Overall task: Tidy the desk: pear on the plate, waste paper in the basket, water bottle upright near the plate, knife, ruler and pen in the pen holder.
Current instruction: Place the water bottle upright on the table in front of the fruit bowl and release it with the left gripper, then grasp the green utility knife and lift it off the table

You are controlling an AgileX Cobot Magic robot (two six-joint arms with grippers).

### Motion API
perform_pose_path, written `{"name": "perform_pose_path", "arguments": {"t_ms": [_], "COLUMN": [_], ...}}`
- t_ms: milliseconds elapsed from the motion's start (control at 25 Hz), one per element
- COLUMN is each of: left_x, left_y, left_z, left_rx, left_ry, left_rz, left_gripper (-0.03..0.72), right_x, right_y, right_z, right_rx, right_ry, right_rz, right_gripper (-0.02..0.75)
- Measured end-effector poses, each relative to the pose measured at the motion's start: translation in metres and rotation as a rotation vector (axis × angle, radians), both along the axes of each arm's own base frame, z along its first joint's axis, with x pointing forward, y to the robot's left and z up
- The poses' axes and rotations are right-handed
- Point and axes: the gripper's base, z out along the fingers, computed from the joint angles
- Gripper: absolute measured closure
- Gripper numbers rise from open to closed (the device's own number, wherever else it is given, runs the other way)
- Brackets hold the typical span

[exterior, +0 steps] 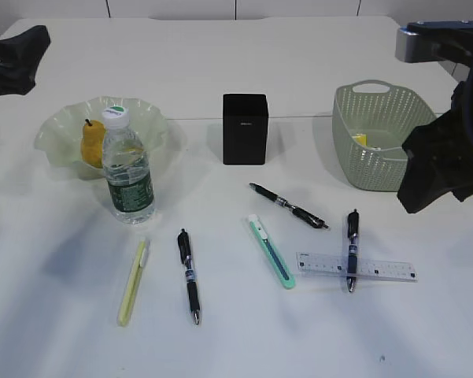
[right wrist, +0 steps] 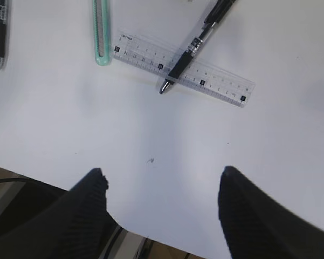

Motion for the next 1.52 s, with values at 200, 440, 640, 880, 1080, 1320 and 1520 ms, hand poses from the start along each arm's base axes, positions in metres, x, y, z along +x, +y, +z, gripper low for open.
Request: {"name": "perform_pose_path", "arguments": {"t_ms": [200,440,640,880,1080,1320,1520], "left_x": [0.002,-0.005,-0.018,-0.041,-0.064,-0.085,-0.098], "left_y": [0.033,0.057,0.058,0.062,0.066,0.064,0.05], "left_z": [-0.005,-0.009,-0.015,-0.01,-0.011,-0.025,-0.031], "left_rx": [-0.013,-0.144,-0.064,0.012,0.043,0.017,-0.013], "left_ry": [0.082,0.31,0.532,0.744,0.955,1.232,1.411], "left_rz": [0.13,0.273,0.302,0.368,0.441,0.461,0.31], "left_gripper": [0.108,0.109,0.121,0.161,0.165,0.167,0.167], "right_x": [0.0,0.001,0.002,0.002,0.003,0.003,0.003], "right_y": [0.0,-0.001,-0.002,-0.003,-0.004,-0.004,-0.004], "right_z": [0.0,0.0,0.0,0.0,0.0,0.0,0.0], "right_rx": [-0.001,-0.008,-0.022,-0.04,-0.041,-0.041,-0.041], "right_ry": [-0.004,-0.008,-0.021,-0.028,-0.031,-0.031,-0.033], "right_rz": [0.0,0.001,0.002,0.004,0.004,0.004,0.004], "right_gripper": [0.255,0.255,0.255,0.255,0.255,0.255,0.255]}}
